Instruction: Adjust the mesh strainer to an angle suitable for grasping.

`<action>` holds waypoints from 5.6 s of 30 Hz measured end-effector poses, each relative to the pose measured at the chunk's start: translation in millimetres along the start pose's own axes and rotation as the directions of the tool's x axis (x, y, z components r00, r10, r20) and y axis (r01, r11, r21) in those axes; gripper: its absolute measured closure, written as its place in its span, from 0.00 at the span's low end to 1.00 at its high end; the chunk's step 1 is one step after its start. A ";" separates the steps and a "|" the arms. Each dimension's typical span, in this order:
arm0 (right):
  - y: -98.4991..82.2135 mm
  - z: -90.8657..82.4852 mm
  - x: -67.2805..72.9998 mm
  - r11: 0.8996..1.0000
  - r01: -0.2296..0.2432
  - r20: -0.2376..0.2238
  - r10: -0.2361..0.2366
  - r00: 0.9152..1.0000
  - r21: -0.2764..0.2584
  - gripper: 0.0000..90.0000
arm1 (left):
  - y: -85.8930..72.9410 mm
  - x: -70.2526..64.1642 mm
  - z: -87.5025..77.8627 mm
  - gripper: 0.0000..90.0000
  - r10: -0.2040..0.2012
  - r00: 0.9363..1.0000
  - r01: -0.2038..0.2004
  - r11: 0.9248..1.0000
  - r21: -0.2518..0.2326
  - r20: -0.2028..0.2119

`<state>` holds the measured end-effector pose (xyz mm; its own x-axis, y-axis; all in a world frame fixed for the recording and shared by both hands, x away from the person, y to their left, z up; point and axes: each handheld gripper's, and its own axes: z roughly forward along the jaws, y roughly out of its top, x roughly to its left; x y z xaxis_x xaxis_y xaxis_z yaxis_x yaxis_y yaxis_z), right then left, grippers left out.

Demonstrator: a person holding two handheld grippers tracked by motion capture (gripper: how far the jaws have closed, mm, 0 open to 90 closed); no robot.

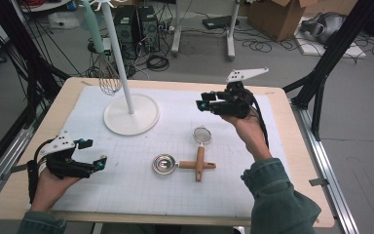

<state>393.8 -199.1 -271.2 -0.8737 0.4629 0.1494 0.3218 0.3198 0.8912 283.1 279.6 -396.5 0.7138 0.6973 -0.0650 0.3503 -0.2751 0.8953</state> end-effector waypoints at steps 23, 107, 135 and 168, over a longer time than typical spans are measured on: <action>-93.3 1.4 28.4 0.991 -0.091 0.025 0.089 0.996 0.098 0.83 | -0.5 -7.0 9.9 0.12 0.004 1.000 -0.004 1.000 -0.001 0.007; -177.5 34.5 96.3 0.974 -0.059 -0.006 0.062 0.998 0.220 0.99 | 1.6 -12.6 12.9 0.12 0.024 1.000 -0.024 1.000 -0.003 0.019; -181.8 19.3 88.7 0.976 -0.079 0.074 0.065 0.995 0.204 0.99 | 1.7 -12.7 13.3 0.12 0.025 1.000 -0.025 1.000 -0.004 0.019; -193.9 -2.1 73.0 0.970 -0.119 0.171 0.084 0.982 0.211 0.99 | 1.6 -12.9 13.9 0.12 0.023 1.000 -0.023 1.000 -0.001 0.021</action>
<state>266.8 -229.1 -432.2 -0.7686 0.6224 0.1481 0.4934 0.4293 0.7565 282.8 261.0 -400.4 0.7345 0.6765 -0.0533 0.3328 -0.2906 0.8971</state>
